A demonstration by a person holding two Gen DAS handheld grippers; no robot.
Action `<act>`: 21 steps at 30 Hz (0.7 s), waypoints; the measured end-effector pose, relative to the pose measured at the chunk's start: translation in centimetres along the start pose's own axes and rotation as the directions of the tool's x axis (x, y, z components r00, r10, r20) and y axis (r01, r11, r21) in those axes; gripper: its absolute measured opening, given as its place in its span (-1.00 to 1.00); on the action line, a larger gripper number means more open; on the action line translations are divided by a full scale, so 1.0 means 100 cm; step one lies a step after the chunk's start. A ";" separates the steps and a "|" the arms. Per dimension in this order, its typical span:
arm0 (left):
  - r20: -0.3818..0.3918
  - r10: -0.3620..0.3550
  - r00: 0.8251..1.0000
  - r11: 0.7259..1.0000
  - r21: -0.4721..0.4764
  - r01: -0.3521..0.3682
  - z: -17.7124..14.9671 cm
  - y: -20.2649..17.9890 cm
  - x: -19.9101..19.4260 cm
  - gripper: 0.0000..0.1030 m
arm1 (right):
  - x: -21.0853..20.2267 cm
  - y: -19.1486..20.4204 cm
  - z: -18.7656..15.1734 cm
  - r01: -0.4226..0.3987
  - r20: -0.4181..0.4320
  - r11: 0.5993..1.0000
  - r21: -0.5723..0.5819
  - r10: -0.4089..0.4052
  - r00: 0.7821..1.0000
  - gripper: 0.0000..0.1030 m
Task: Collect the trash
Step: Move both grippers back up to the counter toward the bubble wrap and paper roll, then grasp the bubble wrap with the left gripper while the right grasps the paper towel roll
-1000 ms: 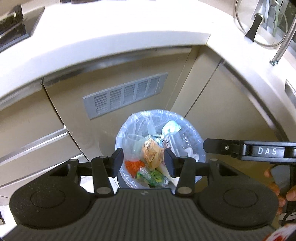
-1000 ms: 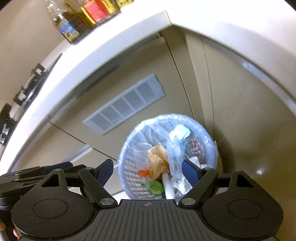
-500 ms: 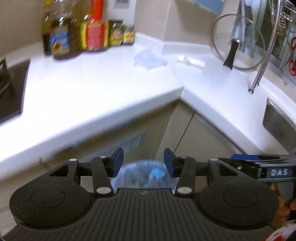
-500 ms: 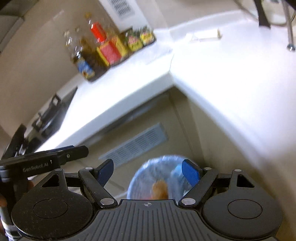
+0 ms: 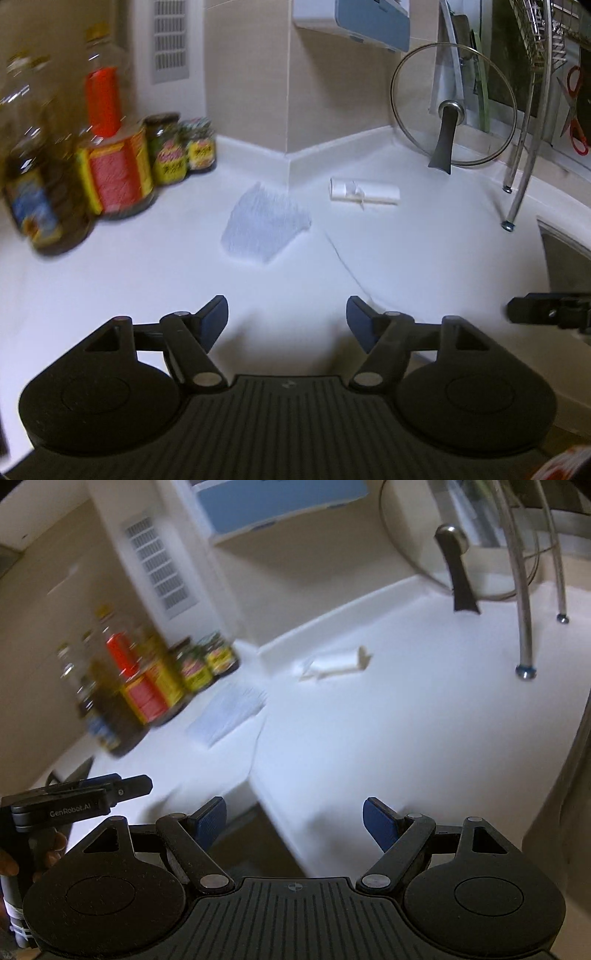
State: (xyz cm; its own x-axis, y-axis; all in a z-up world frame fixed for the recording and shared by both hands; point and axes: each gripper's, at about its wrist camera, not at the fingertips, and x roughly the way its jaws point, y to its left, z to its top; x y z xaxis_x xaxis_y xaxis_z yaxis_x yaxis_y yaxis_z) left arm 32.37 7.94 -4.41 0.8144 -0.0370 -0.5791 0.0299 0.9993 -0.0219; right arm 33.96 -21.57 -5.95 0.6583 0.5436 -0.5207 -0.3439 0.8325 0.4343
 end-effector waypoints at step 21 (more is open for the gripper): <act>-0.072 -0.056 0.996 0.989 0.131 0.065 0.063 0.036 0.161 0.66 | 0.082 -0.030 0.068 0.126 0.035 0.992 0.017 -0.127 0.991 0.57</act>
State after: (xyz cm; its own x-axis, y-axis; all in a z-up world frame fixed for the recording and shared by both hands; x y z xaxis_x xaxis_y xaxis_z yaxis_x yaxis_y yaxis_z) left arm 49.27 10.90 -8.69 0.7675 -0.0927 -0.6343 0.1584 0.9862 0.0475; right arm 44.95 -20.37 -6.53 0.7199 0.4296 -0.5452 -0.2463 0.8925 0.3779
